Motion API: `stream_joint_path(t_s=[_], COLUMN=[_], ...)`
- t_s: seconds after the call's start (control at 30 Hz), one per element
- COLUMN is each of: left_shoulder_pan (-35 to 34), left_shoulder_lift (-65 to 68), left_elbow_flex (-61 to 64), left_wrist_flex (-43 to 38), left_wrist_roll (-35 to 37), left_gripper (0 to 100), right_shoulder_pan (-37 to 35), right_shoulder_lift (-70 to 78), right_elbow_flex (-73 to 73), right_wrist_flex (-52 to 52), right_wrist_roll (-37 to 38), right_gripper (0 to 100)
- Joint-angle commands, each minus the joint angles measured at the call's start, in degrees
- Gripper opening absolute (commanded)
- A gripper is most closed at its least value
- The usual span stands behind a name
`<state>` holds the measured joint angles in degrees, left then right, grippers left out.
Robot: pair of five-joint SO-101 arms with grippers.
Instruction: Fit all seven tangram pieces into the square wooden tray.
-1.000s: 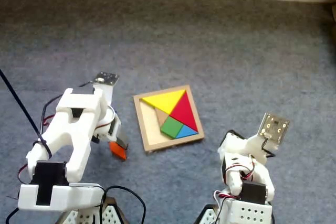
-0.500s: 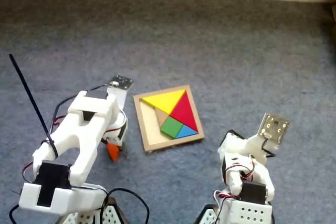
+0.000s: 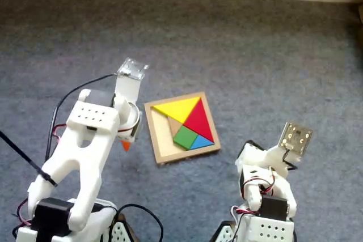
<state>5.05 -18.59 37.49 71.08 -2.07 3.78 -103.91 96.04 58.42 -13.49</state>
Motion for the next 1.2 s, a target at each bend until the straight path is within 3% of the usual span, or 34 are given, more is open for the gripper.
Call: stream_joint_path(t_s=[0.0, 0.3, 0.5, 0.73, 0.97, 1.17], left_shoulder_pan=[3.8, 12.4, 12.6, 12.7, 12.3, 12.1], left_shoulder_lift=[-2.5, -2.1, 7.6, 15.7, 20.1, 20.0], left_elbow_flex=[-5.0, -5.9, -6.4, -12.2, -13.9, -14.6], left_wrist_flex=[0.4, -7.7, -14.7, -15.8, -15.5, -13.5], left_wrist_roll=[6.0, 18.8, 22.6, 26.0, 34.5, 34.2], left_gripper=[6, 6, 6, 6, 29, 29], right_shoulder_pan=[0.8, 0.8, 0.8, 0.8, 0.8, 0.8], right_shoulder_lift=[-0.7, -0.7, -0.7, -0.7, -0.7, -0.7], right_elbow_flex=[5.7, 5.7, 5.7, 5.7, 5.7, 5.7], right_wrist_flex=[-1.4, -1.4, -1.4, -1.4, -1.4, -1.4], right_wrist_roll=[0.5, 0.5, 0.5, 0.5, 0.5, 0.5], right_gripper=[0.5, 0.5, 0.5, 0.5, 0.5, 0.5])
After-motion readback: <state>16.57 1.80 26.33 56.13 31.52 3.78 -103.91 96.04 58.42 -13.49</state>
